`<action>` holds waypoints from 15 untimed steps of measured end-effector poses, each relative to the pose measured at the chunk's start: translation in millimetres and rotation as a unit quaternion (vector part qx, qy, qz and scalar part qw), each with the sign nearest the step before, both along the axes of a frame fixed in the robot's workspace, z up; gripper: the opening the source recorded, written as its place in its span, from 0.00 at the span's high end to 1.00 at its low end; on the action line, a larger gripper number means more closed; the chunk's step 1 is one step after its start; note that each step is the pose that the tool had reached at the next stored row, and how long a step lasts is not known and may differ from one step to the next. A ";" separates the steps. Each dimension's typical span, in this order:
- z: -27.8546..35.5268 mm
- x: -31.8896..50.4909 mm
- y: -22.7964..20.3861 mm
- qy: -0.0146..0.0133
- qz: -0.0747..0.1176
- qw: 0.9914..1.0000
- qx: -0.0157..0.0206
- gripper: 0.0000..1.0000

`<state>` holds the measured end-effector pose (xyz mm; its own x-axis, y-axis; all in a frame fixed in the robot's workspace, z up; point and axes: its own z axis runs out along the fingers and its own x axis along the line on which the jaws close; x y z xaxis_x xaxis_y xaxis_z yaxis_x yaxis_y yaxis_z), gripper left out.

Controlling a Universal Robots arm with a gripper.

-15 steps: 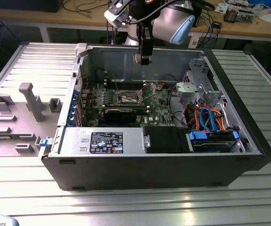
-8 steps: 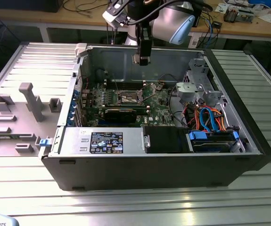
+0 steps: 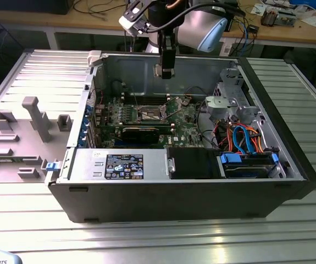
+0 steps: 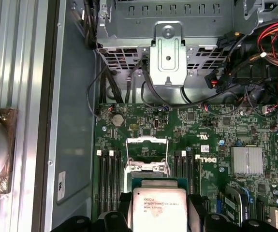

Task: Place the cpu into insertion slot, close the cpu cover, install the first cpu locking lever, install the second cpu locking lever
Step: 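Place the cpu into insertion slot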

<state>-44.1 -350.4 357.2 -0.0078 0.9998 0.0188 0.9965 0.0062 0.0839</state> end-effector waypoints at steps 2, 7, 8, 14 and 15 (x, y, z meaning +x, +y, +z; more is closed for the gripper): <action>-0.2 0.0 0.0 0.000 -0.003 1.000 0.000 0.46; -11.7 -0.1 0.0 0.000 -0.027 1.000 0.000 0.46; -15.5 -0.1 0.0 0.000 -0.027 1.000 0.000 0.46; -26.9 -0.1 0.0 0.000 -0.025 1.000 0.000 0.46; -26.9 -0.1 0.0 0.000 -0.025 1.000 0.000 0.46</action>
